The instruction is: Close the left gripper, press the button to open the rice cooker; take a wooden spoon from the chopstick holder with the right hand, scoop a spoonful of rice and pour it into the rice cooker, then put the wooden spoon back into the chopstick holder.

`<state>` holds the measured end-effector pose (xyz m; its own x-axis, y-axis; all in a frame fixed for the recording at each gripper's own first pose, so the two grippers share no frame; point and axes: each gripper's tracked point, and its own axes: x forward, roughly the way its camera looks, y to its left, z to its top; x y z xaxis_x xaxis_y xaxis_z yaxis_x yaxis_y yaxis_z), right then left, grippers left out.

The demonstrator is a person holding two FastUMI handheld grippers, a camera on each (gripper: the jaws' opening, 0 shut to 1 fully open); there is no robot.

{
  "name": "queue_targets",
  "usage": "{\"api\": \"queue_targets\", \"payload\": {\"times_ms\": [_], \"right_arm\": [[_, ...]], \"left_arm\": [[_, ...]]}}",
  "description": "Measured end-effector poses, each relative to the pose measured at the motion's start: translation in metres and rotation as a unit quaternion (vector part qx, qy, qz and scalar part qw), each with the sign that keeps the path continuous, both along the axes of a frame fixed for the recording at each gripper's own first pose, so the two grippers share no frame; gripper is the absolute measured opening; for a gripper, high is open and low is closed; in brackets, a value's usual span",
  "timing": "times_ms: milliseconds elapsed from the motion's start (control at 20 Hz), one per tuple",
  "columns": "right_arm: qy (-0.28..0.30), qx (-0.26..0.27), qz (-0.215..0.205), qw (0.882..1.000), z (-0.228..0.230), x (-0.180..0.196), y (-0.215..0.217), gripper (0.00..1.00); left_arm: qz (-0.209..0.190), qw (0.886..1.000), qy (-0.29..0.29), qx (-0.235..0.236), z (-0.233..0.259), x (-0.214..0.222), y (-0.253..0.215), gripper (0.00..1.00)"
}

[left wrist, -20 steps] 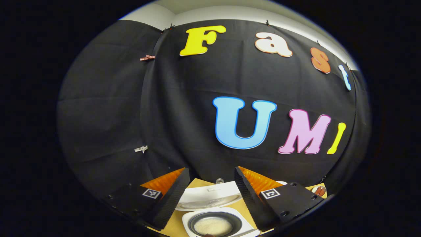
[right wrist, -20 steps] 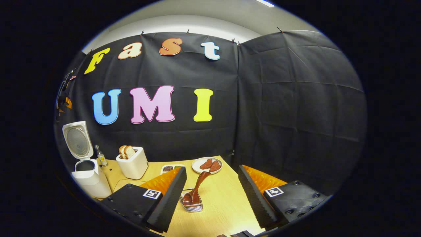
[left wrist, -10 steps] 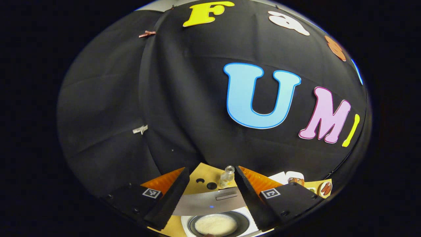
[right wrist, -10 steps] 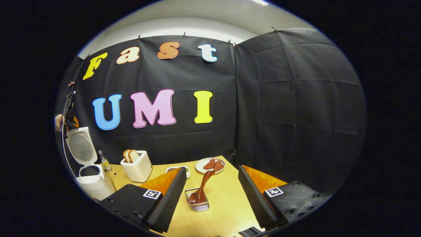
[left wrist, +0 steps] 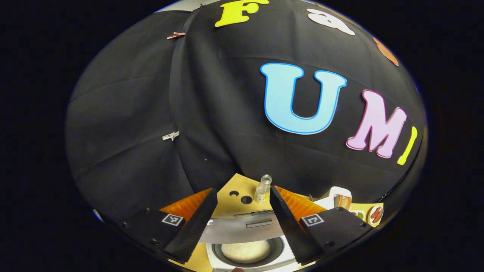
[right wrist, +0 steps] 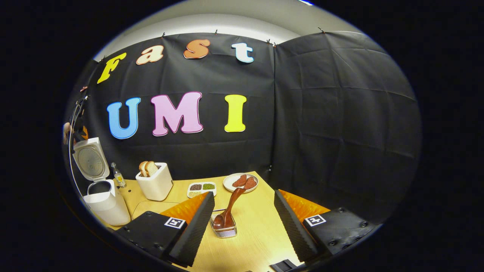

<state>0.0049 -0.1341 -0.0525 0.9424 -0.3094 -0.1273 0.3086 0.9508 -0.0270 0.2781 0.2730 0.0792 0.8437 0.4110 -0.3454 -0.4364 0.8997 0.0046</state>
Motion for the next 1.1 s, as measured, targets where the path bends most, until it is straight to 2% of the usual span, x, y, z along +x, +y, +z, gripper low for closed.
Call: {"api": "queue_targets", "payload": {"times_ms": [350,600,1100], "right_arm": [[0.019,0.014,0.051,0.998,-0.012,0.018,0.021,0.98],[0.045,0.005,0.084,0.995,-0.026,0.025,0.03,0.98],[0.073,0.004,0.117,0.99,-0.047,0.032,0.029,0.98]], "left_arm": [[-0.009,0.998,0.033,-0.049,-0.087,-0.06,-0.053,0.98],[-0.005,0.999,0.045,-0.013,-0.127,-0.071,-0.067,0.98],[0.003,0.996,0.089,-0.014,-0.203,-0.086,-0.079,0.99]]}}
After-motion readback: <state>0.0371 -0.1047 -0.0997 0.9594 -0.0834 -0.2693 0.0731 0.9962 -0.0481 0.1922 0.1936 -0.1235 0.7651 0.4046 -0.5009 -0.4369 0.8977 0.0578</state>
